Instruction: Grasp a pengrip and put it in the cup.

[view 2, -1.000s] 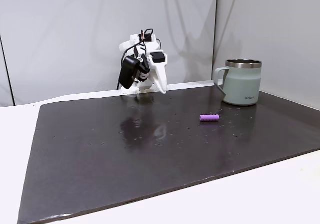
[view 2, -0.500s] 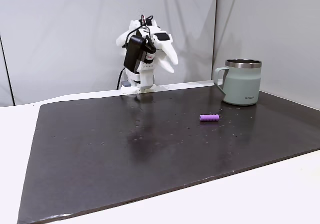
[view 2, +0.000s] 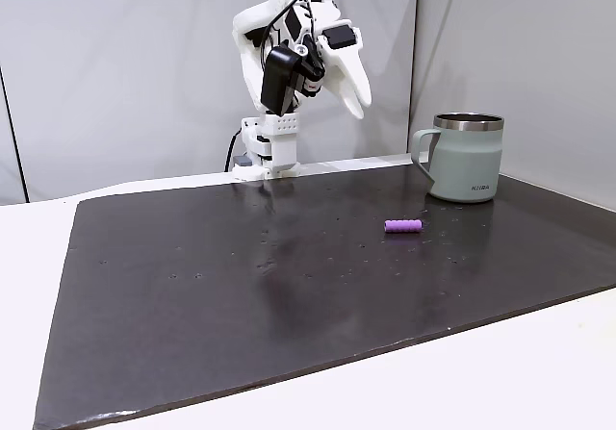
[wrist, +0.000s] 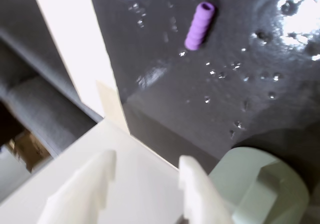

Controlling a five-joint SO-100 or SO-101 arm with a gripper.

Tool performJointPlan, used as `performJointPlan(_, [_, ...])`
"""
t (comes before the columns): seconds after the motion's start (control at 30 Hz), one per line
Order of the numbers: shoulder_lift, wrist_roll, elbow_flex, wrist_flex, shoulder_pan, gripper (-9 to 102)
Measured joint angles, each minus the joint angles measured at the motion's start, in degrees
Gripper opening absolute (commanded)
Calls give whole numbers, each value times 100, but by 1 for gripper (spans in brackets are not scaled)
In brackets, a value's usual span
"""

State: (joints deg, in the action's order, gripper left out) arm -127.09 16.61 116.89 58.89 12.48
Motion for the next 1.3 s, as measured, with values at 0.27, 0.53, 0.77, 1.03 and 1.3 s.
performJointPlan(0.27, [1907,1099,-2013,949,35,17])
performJointPlan(0.53, [3305,1213,-2918,1257,18,20])
performJointPlan(0.77, [4447,1371,-3665,1477,-167,22])
performJointPlan(1.03, [5924,1468,-5388,2101,-176,22])
performJointPlan(1.3, [7937,1468,-8016,3252,-79,22])
